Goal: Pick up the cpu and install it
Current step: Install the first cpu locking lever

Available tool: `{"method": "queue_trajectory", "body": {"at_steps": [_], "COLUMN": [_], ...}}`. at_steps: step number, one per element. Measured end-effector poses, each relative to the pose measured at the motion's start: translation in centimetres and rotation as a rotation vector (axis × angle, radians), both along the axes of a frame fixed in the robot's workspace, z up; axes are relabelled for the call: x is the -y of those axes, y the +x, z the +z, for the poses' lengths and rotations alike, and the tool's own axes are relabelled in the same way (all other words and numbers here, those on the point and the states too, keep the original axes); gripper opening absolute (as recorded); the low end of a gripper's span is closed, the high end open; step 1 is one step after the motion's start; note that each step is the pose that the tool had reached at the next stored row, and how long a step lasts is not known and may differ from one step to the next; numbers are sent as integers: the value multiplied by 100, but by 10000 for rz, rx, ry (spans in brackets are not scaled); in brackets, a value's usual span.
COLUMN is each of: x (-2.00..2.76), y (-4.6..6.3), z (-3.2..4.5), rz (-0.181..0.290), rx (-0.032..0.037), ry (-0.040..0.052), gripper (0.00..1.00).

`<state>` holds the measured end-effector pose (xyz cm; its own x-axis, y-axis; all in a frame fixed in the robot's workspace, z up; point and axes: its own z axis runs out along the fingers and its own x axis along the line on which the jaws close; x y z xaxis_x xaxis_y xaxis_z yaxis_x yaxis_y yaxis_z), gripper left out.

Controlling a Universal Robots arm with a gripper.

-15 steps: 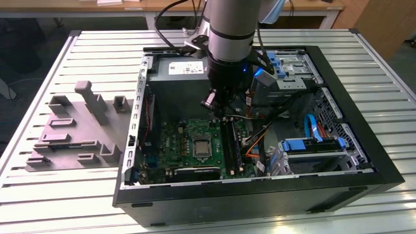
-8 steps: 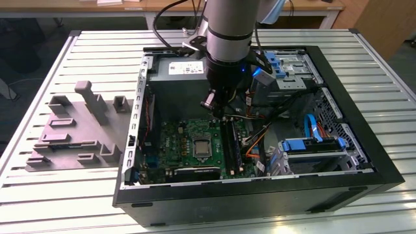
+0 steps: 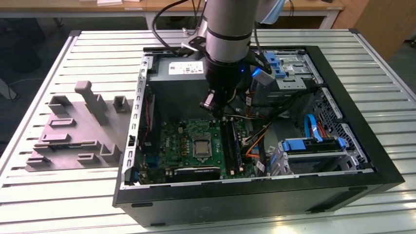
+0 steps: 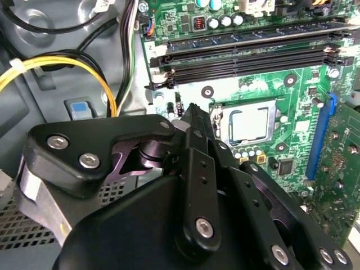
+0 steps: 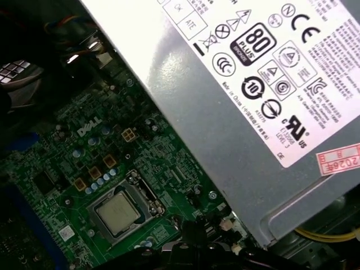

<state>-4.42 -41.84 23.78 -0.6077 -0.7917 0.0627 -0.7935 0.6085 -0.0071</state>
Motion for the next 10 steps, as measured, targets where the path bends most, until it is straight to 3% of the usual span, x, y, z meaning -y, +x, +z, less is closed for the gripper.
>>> {"method": "queue_trajectory", "body": {"at_steps": [7,10], "x": [19,51], "y": [-24,-30], "z": [0,0], "rz": [443,545], "rx": [1,0], "ry": [-39,-41], "gripper": [11,11]}}
